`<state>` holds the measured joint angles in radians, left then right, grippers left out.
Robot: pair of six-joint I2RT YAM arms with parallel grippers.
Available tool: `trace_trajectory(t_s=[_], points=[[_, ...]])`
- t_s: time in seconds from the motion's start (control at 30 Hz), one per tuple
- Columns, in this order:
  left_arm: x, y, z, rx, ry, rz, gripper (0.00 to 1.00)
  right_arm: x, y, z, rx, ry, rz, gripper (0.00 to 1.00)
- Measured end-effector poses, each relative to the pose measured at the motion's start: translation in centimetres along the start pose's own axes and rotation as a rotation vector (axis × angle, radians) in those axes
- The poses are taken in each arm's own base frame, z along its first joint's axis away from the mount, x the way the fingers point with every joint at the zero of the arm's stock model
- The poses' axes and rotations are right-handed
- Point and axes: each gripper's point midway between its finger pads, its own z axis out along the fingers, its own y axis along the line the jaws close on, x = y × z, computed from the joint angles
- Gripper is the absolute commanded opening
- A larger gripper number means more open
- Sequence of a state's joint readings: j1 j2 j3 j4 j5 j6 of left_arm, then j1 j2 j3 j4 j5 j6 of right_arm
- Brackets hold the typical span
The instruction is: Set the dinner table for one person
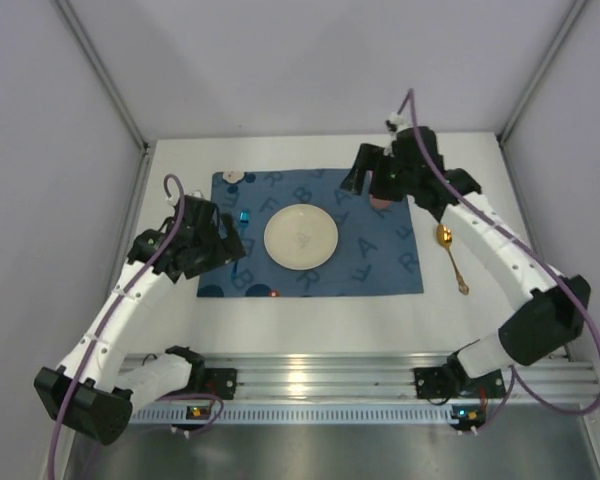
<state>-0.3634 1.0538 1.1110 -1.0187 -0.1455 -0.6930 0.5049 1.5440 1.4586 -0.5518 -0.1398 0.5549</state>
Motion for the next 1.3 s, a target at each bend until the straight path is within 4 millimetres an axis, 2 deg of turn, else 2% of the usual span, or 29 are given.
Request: trace_trajectory(t_s=[0.03, 0.07, 0.13, 0.2, 0.27, 0.3, 0.37, 0.5, 0.67, 0.93, 1.07, 1.2, 1.23, 1.3], points=[[0.1, -0.2, 0.2, 0.008, 0.002, 0.004, 0.98, -1.3, -0.5, -1.7, 0.0, -0.044, -0.001, 0.8], [0.1, -0.5, 0.5, 0.016, 0.004, 0.009, 0.98, -2.5, -1.9, -3.4, 0.02, -0.088, 0.008, 0.79], [0.6, -0.7, 1.1, 0.029, 0.015, 0.017, 0.98, -4.4, -6.4, -5.9, 0.109, -0.15, 0.053, 0.8], [1.1, -0.8, 1.7, 0.038, 0.026, 0.022, 0.98, -4.7, -12.3, -7.3, 0.249, -0.161, 0.115, 0.8], [1.7, -0.8, 2.4, 0.045, 0.038, 0.024, 0.98, -3.1, -18.1, -8.0, 0.41, -0.11, 0.173, 0.81], [2.1, -0.7, 2.7, 0.046, 0.046, 0.024, 0.98, -1.9, -20.0, -8.1, 0.466, -0.069, 0.188, 0.81], [2.7, -0.6, 3.4, 0.052, 0.057, 0.025, 0.98, 0.8, -23.1, -8.0, 0.556, 0.015, 0.206, 0.81], [3.7, -0.7, 4.2, 0.074, 0.085, 0.027, 0.98, 5.4, -27.4, -8.2, 0.646, 0.137, 0.265, 0.8], [3.5, -1.4, 4.3, 0.109, 0.07, 0.035, 0.98, 8.8, -31.0, -8.5, 0.742, 0.224, 0.295, 0.8], [3.8, -1.4, 4.4, 0.124, 0.076, 0.057, 0.98, 10.6, -32.7, -7.2, 0.76, 0.269, 0.272, 0.77], [3.8, -1.4, 4.4, 0.124, 0.077, 0.059, 0.98, 11.3, -33.8, -6.3, 0.774, 0.302, 0.259, 0.73], [3.8, -1.4, 4.4, 0.124, 0.077, 0.059, 0.98, 11.9, -34.6, -5.6, 0.783, 0.324, 0.256, 0.59], [3.8, -1.4, 4.4, 0.123, 0.077, 0.059, 0.98, 12.1, -34.9, -5.4, 0.787, 0.328, 0.256, 0.49], [3.8, -1.4, 4.4, 0.123, 0.078, 0.059, 0.98, 12.3, -35.1, -5.2, 0.793, 0.34, 0.252, 0.39]])
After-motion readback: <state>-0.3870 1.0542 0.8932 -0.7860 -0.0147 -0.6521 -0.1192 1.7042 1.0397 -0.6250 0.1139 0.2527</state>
